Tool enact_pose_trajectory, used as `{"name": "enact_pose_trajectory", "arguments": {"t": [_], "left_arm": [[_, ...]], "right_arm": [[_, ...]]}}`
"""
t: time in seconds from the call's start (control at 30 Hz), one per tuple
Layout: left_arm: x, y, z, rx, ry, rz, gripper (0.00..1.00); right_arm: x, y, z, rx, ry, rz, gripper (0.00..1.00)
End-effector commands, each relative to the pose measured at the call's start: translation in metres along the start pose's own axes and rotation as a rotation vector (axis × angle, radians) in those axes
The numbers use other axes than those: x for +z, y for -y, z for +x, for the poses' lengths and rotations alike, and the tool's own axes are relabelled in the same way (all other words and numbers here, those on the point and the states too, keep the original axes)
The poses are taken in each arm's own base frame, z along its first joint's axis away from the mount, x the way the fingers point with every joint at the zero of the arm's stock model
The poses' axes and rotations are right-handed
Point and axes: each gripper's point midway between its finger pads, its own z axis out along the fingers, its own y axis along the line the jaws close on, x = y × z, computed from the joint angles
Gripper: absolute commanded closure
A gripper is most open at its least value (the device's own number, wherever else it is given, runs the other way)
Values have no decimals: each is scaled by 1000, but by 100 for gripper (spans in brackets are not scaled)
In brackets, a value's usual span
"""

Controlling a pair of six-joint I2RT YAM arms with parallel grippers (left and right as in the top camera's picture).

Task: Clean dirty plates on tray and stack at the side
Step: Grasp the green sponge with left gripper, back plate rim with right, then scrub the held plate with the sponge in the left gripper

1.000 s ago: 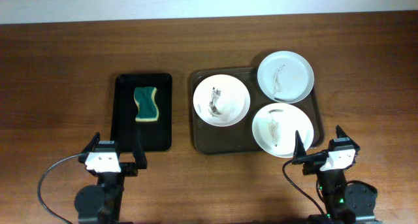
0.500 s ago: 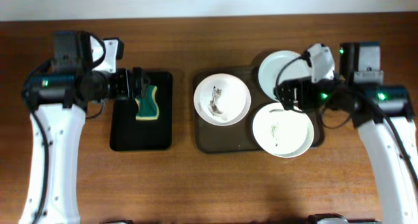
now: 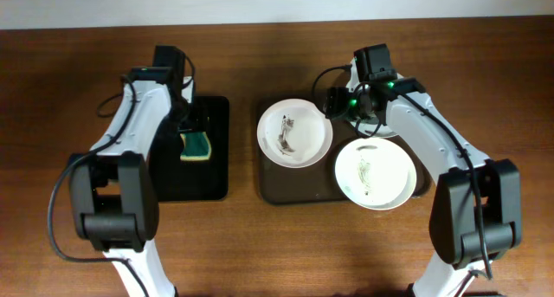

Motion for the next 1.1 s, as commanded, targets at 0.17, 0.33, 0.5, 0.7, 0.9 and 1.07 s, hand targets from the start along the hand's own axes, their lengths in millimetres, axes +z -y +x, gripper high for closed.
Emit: {"name": "enact_pose_trajectory", "arguments": {"t": [0.17,0.33,0.5,0.7,0.9,1.07], "left_arm": [[35,-9,-2,-22,-30,-89,38],[40,-5,-4,-12,-28,-87,73],[52,14,5,38,-57,-91,100],[-19,12,-42,14,29,-78,100],[-90,52,-60,134,88,138,100],[-98,88,-55,165,79,351,100]], "right_arm": [[11,10,-3,16,9,51,23],[12,10,-3,19,12,50,23],[17,12,-1,24,2,53,24],[17,4,8,45,-41,11,43],[54,1,41,88,-154,34,61],[65,0,51,113,-195,23,78]]}}
